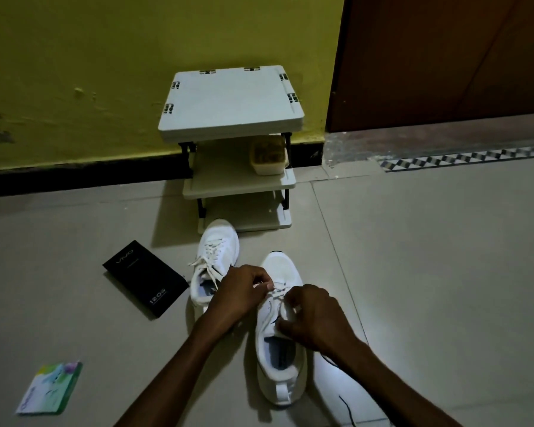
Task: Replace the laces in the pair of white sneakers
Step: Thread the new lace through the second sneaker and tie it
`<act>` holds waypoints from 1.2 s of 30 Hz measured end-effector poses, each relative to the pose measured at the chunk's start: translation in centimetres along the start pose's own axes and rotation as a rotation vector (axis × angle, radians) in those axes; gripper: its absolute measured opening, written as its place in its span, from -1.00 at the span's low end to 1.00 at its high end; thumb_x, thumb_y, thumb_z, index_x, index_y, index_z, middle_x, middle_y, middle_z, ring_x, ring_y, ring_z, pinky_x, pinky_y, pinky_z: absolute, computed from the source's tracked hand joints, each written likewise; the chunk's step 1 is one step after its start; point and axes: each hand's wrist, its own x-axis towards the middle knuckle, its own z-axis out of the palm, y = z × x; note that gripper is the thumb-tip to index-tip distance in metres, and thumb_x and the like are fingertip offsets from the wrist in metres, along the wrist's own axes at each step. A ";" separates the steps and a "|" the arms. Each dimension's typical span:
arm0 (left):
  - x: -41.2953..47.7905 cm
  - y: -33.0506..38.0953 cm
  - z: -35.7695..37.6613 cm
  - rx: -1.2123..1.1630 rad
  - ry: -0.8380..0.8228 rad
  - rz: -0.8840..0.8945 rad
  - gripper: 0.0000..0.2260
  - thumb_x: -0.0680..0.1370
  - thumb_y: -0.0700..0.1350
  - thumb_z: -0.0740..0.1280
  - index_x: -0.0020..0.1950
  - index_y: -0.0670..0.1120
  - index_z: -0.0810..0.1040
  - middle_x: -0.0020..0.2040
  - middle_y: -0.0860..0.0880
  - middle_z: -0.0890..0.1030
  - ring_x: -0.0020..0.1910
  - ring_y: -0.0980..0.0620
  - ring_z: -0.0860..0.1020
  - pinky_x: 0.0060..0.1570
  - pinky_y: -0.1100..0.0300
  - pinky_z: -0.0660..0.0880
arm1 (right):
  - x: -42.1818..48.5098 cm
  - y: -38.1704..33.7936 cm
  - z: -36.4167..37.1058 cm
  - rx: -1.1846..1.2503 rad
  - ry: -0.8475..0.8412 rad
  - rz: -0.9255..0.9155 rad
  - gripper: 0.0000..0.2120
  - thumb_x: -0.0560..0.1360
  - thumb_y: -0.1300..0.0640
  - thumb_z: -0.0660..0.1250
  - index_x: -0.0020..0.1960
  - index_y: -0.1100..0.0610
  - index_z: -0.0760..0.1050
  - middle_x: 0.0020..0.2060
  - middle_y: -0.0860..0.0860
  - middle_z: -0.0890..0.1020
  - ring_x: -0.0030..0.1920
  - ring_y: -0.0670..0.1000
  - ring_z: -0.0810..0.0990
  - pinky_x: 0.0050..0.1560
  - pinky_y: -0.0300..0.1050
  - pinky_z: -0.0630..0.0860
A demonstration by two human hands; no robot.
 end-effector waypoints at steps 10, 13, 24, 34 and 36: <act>-0.6 0.4 2.1 0.044 0.054 -0.026 -0.90 0.42 -0.14 0.41 -0.16 0.01 0.73 -0.14 0.06 0.69 -0.14 0.17 0.56 -0.05 0.27 0.46 | 0.8 2.2 0.9 0.529 0.032 0.203 -0.82 0.28 0.27 0.33 -0.21 0.10 0.67 -0.29 0.08 0.68 -0.21 0.11 0.66 -0.17 0.01 0.63; -0.6 0.7 2.9 0.014 0.053 -0.037 -0.89 0.38 -0.12 0.39 -0.20 0.03 0.71 -0.16 0.09 0.69 -0.12 0.16 0.59 -0.05 0.24 0.49 | 1.1 2.9 0.6 0.662 -0.003 0.251 -0.75 0.28 0.37 0.29 -0.27 0.08 0.66 -0.33 0.06 0.67 -0.23 0.09 0.66 -0.16 0.05 0.63; -0.8 0.9 4.0 0.068 0.086 -0.039 -0.88 0.36 -0.17 0.39 -0.22 0.03 0.69 -0.26 0.15 0.54 -0.15 0.11 0.56 -0.19 0.27 0.40 | 1.6 3.0 0.8 0.728 -0.033 0.293 -0.73 0.34 0.41 0.30 -0.22 0.08 0.64 -0.31 0.03 0.66 -0.26 0.00 0.63 -0.10 0.02 0.65; -1.0 0.6 4.3 0.026 0.150 -0.011 -0.95 0.44 -0.08 0.47 -0.14 0.01 0.72 -0.28 0.17 0.48 -0.19 0.13 0.53 -0.25 0.36 0.30 | 1.4 4.0 0.7 0.830 -0.076 0.139 -0.82 0.56 0.23 0.28 -0.11 0.18 0.65 -0.19 0.12 0.70 -0.18 0.06 0.69 -0.16 -0.09 0.64; -1.1 0.3 4.3 -0.037 0.151 -0.025 -0.95 0.44 -0.10 0.48 -0.13 -0.01 0.73 -0.30 0.21 0.48 -0.22 0.22 0.49 -0.26 0.48 0.28 | 1.4 4.2 0.9 0.850 -0.007 0.113 -0.85 0.52 0.27 0.34 -0.17 0.16 0.66 -0.24 0.10 0.70 -0.22 0.06 0.69 -0.17 -0.05 0.65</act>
